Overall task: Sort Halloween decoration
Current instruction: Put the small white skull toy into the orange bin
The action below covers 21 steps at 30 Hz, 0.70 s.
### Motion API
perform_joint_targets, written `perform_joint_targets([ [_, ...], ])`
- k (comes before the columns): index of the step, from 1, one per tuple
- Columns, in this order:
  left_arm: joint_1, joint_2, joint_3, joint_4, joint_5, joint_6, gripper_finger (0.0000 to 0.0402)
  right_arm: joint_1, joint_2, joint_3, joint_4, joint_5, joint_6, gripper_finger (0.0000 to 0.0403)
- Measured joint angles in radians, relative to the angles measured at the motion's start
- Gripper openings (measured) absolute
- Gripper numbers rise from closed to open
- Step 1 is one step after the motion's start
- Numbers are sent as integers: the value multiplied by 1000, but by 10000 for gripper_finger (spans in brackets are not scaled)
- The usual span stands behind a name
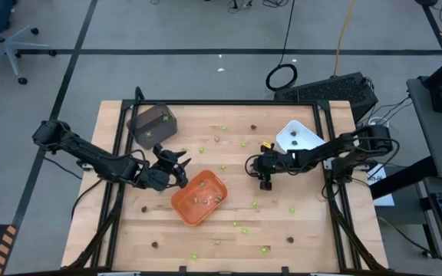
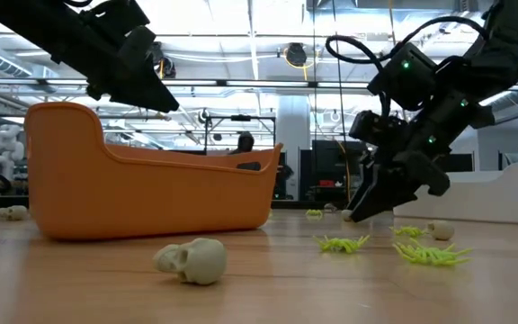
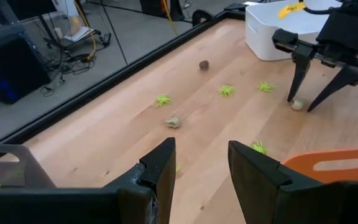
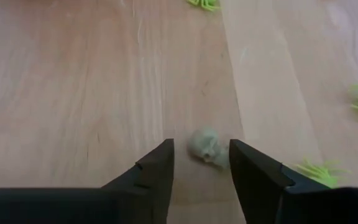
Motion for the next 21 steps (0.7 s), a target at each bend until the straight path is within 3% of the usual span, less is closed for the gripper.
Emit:
perform_joint_targets([
  [6, 0, 0, 0, 0, 0, 0, 148, 0, 44, 1, 52, -2, 11, 109],
  [15, 0, 0, 0, 0, 0, 0, 148, 0, 48, 1, 54, -25, 3, 12],
  [21, 0, 0, 0, -3, 0, 0, 148, 9, 51, 1, 85, -39, -3, 5],
])
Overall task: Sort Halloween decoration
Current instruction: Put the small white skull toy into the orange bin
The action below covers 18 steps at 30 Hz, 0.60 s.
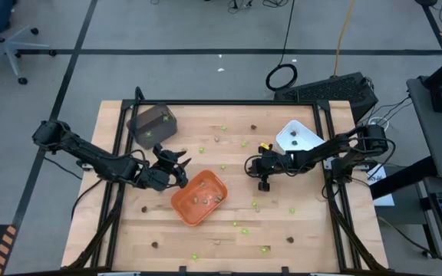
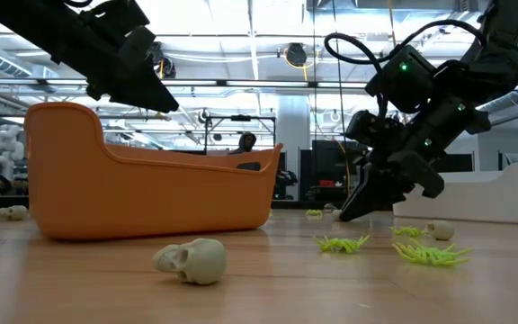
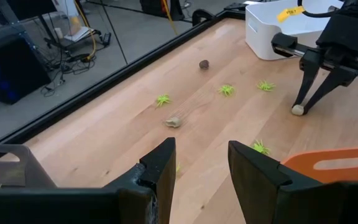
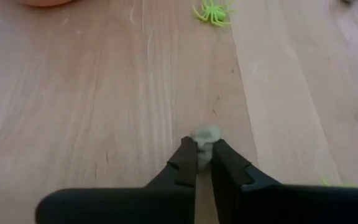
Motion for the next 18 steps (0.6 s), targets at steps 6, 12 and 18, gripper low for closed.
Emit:
perform_joint_targets([
  [6, 0, 0, 0, -6, 0, 0, 148, 27, -16, -2, 94, -42, -12, 1],
  [12, 0, 0, -1, -6, 0, -1, 148, 63, -98, -2, 226, -115, -6, 1],
  [18, 0, 0, -1, 10, 5, -7, 148, 97, -143, -1, 396, -154, 2, 0],
])
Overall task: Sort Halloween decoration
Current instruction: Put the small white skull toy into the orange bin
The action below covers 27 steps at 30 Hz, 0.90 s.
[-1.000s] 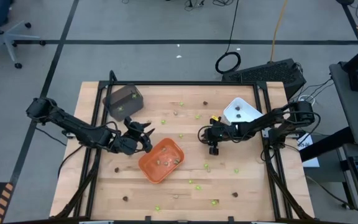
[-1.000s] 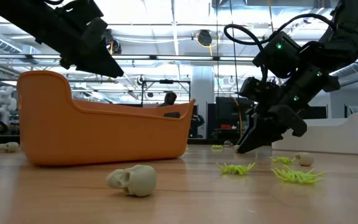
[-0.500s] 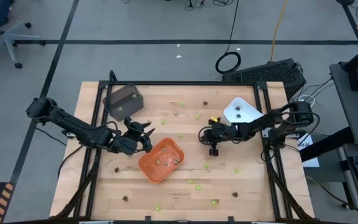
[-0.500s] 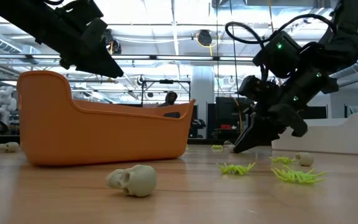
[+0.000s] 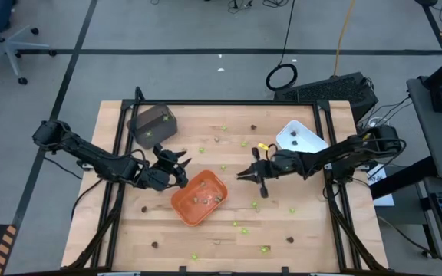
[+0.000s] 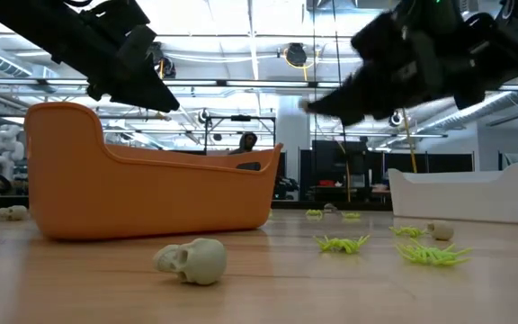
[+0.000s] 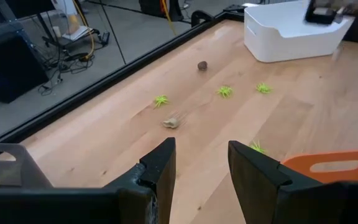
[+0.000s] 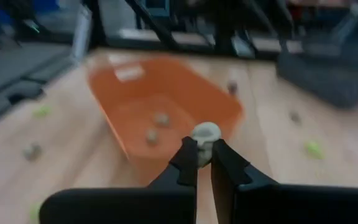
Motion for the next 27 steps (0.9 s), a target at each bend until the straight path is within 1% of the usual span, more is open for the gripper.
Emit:
perform_joint_targets([
  [4, 0, 0, 0, 10, 24, -2, 148, 24, 0, 0, 89, -15, -85, 0],
  [11, 0, 0, 0, 123, 73, 7, 148, 44, 0, 0, 200, -15, -198, 0],
  [14, 0, 0, 0, 147, 87, 24, 148, 56, 0, 0, 233, -15, -254, 0],
  [18, 0, 0, 0, 157, 94, 24, 148, 68, 0, 0, 236, -15, -365, 0],
  [27, 0, 0, 0, 157, 94, 24, 148, 70, 0, 0, 236, -15, -679, 5],
])
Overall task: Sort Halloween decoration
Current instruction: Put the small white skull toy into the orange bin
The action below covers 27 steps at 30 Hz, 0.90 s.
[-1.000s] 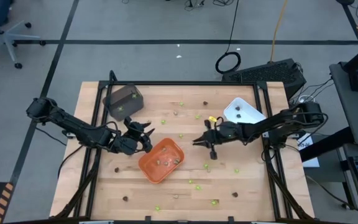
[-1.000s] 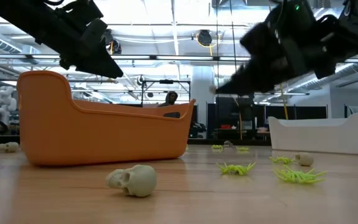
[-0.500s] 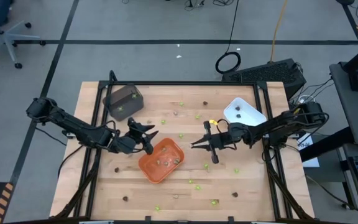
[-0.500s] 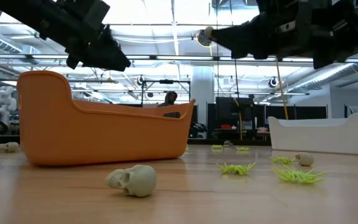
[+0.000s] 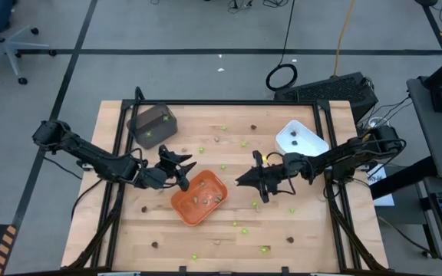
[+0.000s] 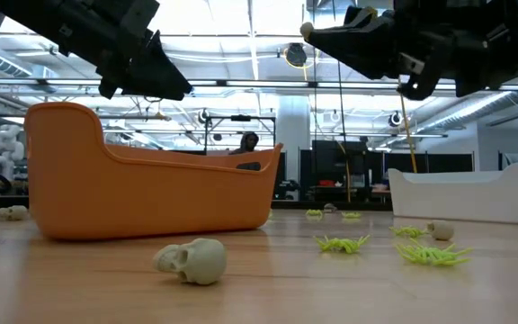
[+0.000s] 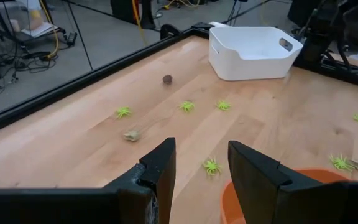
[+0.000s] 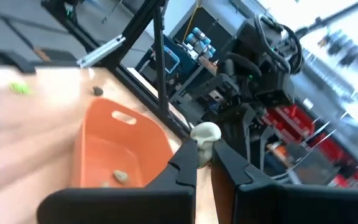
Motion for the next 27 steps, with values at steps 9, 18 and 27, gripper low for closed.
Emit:
perform_joint_targets([
  [9, 0, 0, 0, -1, 0, 1, 148, 0, 0, 0, 0, 0, -118, 6],
  [18, 0, 0, 0, 34, 0, 82, 148, 7, 0, 0, -4, -1, -58, 6],
  [27, 0, 0, 0, 35, 2, 87, 148, 16, 0, 0, -7, 0, 214, 6],
])
